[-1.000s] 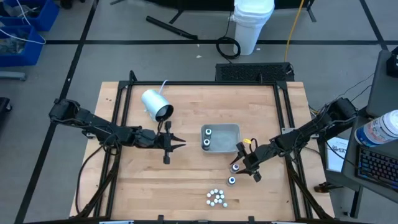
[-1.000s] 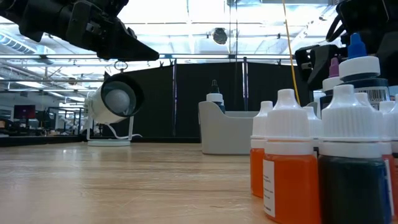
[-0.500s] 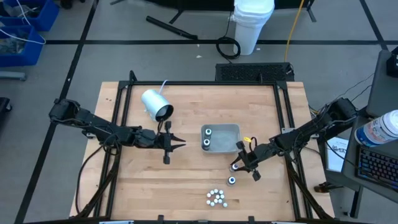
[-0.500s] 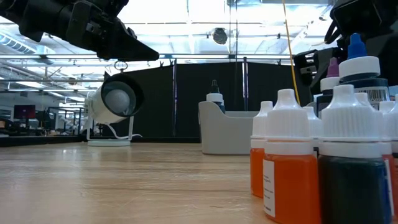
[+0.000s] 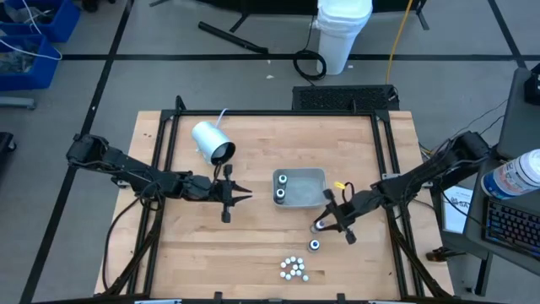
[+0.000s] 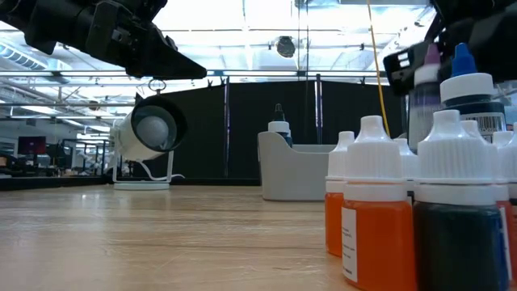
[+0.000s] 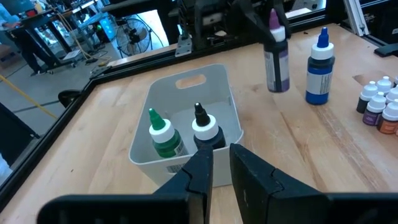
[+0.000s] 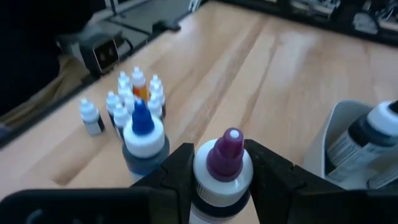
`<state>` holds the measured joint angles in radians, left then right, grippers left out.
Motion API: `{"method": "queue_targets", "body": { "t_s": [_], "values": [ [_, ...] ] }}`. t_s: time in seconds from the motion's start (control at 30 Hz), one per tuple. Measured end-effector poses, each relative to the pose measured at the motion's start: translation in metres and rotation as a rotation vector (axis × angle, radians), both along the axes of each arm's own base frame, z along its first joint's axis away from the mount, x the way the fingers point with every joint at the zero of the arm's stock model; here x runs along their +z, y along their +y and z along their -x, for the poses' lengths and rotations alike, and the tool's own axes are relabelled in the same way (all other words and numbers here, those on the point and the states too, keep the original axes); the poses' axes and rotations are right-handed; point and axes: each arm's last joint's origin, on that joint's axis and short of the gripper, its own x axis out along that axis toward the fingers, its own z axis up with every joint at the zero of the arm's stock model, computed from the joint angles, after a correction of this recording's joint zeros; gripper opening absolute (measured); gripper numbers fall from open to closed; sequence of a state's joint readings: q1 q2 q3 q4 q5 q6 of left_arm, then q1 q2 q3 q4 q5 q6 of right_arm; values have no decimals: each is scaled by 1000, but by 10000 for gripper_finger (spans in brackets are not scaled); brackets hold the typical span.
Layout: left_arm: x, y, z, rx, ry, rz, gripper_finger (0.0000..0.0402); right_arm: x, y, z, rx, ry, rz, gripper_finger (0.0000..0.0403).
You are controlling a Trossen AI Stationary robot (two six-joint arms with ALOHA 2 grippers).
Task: Pick & Place food coloring
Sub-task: Put the big purple food coloring bottle into the gray bin
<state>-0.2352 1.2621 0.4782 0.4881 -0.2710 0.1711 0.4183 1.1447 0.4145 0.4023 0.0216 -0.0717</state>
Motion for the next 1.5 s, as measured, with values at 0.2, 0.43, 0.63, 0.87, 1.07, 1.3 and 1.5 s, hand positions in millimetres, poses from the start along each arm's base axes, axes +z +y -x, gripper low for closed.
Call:
{"method": "queue_targets", "body": {
  "t_s": [0.2, 0.43, 0.63, 0.87, 1.07, 1.3, 1.5],
  "values": [
    [0, 0, 0, 0, 0, -3, 63, 20, -1, 3, 2, -55, -20, 119],
    [0, 0, 0, 0, 0, -3, 63, 63, 1, -10, -7, -147, 47, 112],
    [0, 0, 0, 2, 1, 4, 63, 81, -21, -33, -212, -191, 86, 116],
    [-1, 0, 0, 5, 15, 11, 63, 58, -57, -56, -394, -81, 72, 112],
    [-2, 0, 1, 0, 22, -5, 63, 35, -69, -71, -413, 1, 35, 115],
    [-2, 0, 1, 0, 22, -7, 63, 21, -72, -81, -436, 26, 27, 116],
    [-2, 0, 1, 0, 23, -6, 63, 11, -78, -84, -463, 70, 25, 113]
  ]
}}
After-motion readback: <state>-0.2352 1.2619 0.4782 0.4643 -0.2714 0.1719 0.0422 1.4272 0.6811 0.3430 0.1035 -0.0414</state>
